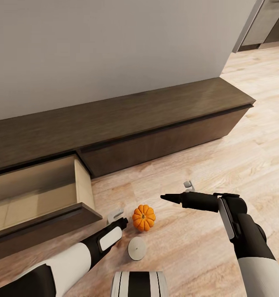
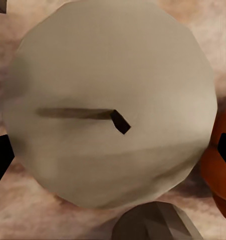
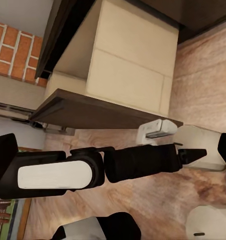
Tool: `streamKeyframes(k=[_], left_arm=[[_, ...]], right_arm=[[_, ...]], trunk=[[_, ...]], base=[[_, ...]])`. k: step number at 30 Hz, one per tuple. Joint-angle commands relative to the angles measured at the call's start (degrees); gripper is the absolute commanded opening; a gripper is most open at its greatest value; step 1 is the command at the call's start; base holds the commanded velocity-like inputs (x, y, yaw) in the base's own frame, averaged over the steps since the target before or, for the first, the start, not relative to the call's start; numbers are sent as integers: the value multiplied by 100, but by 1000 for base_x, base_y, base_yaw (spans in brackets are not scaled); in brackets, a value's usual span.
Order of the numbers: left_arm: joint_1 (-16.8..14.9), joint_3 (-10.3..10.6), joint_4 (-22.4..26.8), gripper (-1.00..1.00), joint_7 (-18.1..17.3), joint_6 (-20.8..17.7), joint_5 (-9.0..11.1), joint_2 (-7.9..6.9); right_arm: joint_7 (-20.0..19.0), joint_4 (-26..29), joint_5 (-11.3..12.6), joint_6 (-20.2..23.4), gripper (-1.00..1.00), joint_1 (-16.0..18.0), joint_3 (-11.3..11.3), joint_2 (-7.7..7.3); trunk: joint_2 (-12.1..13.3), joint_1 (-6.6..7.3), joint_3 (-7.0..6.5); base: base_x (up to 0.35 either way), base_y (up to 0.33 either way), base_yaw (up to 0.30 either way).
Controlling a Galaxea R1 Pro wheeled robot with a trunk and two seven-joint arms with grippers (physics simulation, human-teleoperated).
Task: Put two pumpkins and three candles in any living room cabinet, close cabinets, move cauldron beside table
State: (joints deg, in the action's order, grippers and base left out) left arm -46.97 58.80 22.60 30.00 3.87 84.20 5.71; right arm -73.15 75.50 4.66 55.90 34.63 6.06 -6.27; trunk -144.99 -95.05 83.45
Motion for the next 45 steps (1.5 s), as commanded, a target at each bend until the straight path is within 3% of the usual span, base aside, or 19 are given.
streamKeyframes(k=[1, 45], left_arm=[[-2, 0, 1, 100, -12, 0, 0, 0], [-128, -18, -9, 100, -3, -6, 9, -53]], right_arm=[[1, 0, 0, 0, 100, 0, -1, 1], [11, 0, -35, 0, 100, -3, -8, 11]], trunk=[[0, 0, 0], [0, 0, 0]], base=[[0, 0, 0], [0, 0, 0]])
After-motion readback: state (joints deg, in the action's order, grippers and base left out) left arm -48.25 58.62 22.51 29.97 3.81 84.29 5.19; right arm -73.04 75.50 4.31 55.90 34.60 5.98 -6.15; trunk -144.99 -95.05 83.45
